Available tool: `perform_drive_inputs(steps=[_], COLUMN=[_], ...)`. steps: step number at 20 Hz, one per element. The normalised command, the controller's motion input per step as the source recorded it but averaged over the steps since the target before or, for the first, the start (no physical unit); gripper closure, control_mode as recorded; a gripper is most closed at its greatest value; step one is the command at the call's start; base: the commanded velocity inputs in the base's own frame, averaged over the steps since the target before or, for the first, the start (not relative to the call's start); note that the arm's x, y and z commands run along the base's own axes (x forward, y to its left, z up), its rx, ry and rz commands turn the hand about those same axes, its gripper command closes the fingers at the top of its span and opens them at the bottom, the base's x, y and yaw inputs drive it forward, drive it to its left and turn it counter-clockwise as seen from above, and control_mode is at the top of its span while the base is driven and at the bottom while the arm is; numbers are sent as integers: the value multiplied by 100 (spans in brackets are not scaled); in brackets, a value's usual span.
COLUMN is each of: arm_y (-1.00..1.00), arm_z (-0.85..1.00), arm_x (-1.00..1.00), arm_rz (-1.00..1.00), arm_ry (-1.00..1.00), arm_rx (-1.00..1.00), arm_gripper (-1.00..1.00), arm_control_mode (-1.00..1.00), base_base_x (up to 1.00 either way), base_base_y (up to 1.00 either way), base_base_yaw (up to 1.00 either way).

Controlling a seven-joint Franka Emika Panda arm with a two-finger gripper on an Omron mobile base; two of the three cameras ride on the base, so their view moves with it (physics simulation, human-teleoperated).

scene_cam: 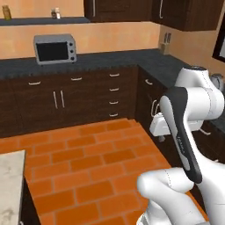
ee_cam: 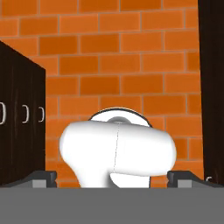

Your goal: Navigate to the electric kettle.

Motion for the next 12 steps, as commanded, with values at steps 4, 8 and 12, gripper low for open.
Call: perform_drive_inputs(steps=[4, 8, 12], arm_y=[0, 0, 0], arm_z=[0, 0, 0], arm_x=[0, 0, 0], arm_rz=[0, 0, 0], arm_ry=[0, 0, 0], arm_rx=[0, 0, 0], arm_gripper=[-100, -100, -100], arm_control_mode=[100, 100, 100], base_base_x=[100, 100, 83], base_base_y=[0, 1, 13], base_base_yaw=[-14, -36, -54])
